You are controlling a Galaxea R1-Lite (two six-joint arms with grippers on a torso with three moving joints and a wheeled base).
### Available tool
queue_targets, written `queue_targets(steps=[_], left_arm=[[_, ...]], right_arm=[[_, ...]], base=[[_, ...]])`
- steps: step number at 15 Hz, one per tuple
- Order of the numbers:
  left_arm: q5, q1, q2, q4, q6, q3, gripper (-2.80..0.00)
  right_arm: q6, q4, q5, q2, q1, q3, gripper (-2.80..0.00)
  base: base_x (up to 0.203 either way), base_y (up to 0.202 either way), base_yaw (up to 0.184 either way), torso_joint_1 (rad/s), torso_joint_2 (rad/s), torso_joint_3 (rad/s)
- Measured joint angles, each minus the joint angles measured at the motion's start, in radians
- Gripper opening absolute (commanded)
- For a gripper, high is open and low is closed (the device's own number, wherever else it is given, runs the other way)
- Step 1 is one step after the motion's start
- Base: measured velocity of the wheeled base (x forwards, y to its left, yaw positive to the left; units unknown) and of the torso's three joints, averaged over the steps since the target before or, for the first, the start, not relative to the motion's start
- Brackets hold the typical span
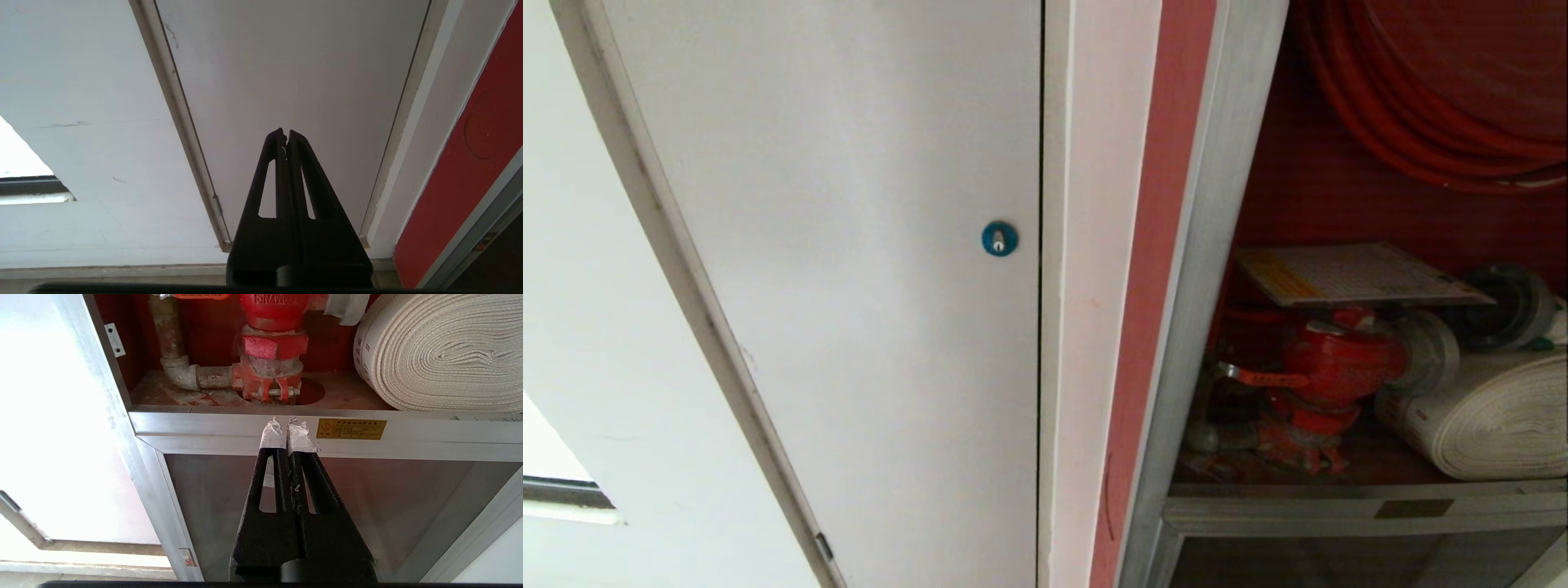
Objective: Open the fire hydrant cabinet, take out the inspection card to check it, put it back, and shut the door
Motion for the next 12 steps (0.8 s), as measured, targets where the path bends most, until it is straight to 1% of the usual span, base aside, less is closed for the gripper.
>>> queue_targets(steps=[6, 12], left_arm=[[0.0, 0.0, 0.0, 0.0, 0.0, 0.0, -2.8], [0.0, 0.0, 0.0, 0.0, 0.0, 0.0, -2.8]], right_arm=[[-0.005, 0.0, 0.0, 0.0, 0.0, 0.0, -2.8], [0.01, 0.0, 0.0, 0.0, 0.001, 0.0, -2.8]], base=[[0.0, 0.0, 0.0, 0.0, 0.0, 0.0], [0.0, 0.0, 0.0, 0.0, 0.0, 0.0]])
